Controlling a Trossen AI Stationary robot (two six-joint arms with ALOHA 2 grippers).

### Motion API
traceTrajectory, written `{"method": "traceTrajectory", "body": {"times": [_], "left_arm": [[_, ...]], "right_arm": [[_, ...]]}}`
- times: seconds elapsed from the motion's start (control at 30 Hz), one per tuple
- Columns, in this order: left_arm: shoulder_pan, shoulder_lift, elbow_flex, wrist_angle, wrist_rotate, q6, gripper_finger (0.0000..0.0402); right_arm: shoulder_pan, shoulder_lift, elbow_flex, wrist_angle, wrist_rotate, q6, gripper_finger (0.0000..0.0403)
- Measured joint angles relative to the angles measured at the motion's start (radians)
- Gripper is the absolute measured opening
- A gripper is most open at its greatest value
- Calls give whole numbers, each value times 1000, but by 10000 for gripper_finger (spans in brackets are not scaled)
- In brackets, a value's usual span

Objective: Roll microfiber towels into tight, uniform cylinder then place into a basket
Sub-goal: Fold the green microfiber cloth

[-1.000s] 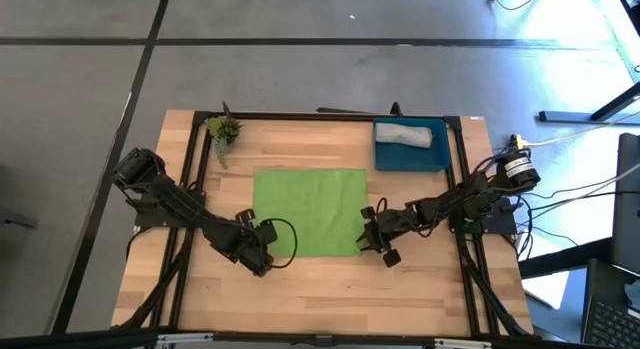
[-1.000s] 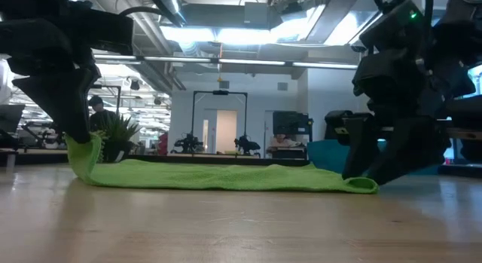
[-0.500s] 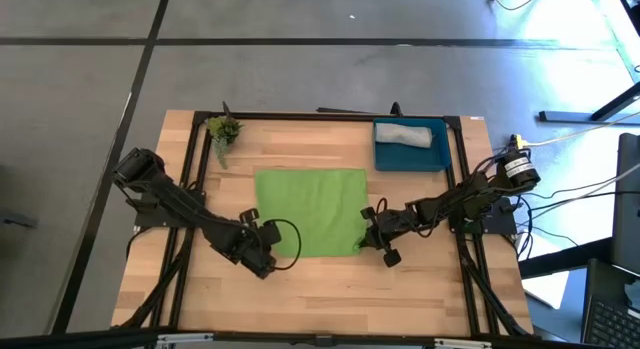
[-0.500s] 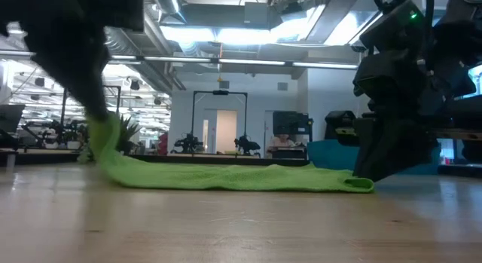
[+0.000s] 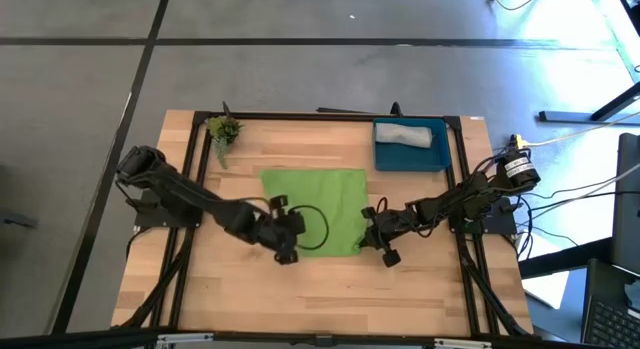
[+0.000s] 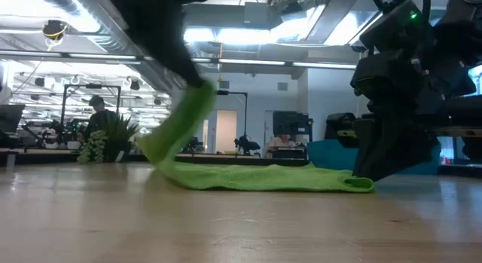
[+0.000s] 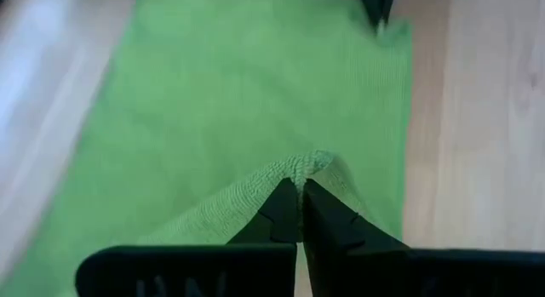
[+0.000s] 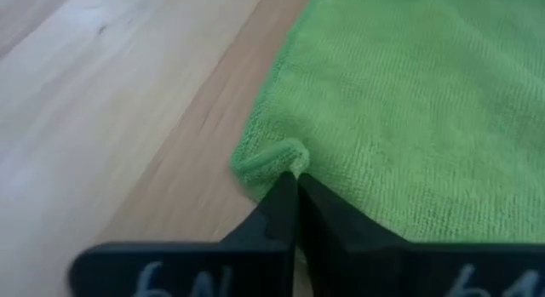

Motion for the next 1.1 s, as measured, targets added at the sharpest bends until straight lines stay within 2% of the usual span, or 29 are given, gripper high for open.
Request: {"method": "traceTrajectory", "body": {"times": [0.13, 0.4, 0.8, 1.0, 1.1], "left_arm": [[54, 2, 0, 94, 36, 126, 0], [134, 82, -1, 237, 156, 277, 0], [189, 138, -1, 461, 235, 451, 0], [214, 213, -2, 619, 330, 522, 0], [225, 253, 10, 670, 337, 542, 0]], "right_arm": [[0, 0, 0, -1, 0, 48, 43], [2, -29, 0, -2, 1, 22, 101], [2, -268, 0, -146, 18, -3, 108], [2, -380, 0, -246, 111, -1, 108], [2, -439, -1, -305, 150, 0, 108]]}}
